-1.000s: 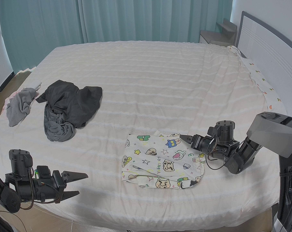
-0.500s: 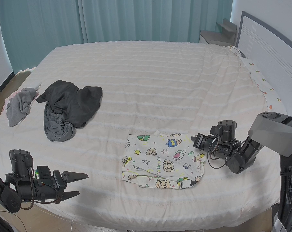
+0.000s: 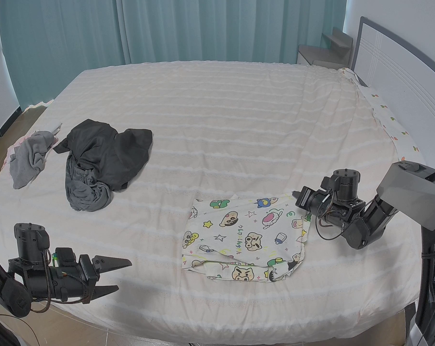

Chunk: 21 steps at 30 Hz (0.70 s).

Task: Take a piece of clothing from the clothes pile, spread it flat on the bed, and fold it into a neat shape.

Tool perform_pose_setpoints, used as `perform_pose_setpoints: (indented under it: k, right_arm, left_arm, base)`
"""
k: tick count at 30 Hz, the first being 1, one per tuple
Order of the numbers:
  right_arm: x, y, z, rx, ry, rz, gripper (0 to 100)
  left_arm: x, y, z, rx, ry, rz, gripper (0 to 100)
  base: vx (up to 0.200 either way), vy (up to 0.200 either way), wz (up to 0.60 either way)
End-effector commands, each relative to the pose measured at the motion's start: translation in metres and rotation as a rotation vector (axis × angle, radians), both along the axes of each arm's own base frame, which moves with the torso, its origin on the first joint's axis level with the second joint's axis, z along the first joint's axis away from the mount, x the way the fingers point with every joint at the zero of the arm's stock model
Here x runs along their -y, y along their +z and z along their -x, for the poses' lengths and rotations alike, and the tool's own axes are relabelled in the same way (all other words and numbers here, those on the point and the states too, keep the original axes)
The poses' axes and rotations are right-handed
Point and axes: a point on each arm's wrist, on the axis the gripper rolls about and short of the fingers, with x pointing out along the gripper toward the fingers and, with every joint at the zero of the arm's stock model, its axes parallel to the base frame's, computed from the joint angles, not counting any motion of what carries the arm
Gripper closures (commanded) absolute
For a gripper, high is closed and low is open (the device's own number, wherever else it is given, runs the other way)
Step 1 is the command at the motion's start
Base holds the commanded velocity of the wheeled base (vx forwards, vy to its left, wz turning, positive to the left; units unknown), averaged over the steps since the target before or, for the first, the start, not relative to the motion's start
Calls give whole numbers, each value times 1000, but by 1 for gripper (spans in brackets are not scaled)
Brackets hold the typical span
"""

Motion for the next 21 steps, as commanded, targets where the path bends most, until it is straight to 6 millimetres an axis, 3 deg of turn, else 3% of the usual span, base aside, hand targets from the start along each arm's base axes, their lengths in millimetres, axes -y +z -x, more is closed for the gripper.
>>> perform_pose_setpoints:
  k: [1,4,5,12,16,20,21]
  right_arm:
    - [-1,-3,-2,-3,5,0,100]
    - [-1,-3,-2,-5,18,-2,100]
    - [0,-2,-2,-6,16,0,0]
    - [7,4,4,-12,4,2,0]
    - [13,17,30,-25,3,-8,0]
    - [16,22,68,-43,36,-7,0]
    - [16,21,85,-53,64,-10,0]
  left_arm:
    - [0,-1,0,-3,-1,1,0]
    - [0,-1,-1,-8,-1,1,0]
    - [0,-1,-1,-8,-1,1,0]
    - [0,-1,-1,-8,1,0,0]
    - [0,-1,-1,-8,1,0,0]
    - [0,-1,-1,-8,-1,1,0]
    - [0,-2,0,-9,-1,0,0]
  base:
    - [0,0,0]
    - [0,0,0]
    - [0,0,0]
    - [0,0,0]
    - [0,0,0]
    - [0,0,0]
    - [0,0,0]
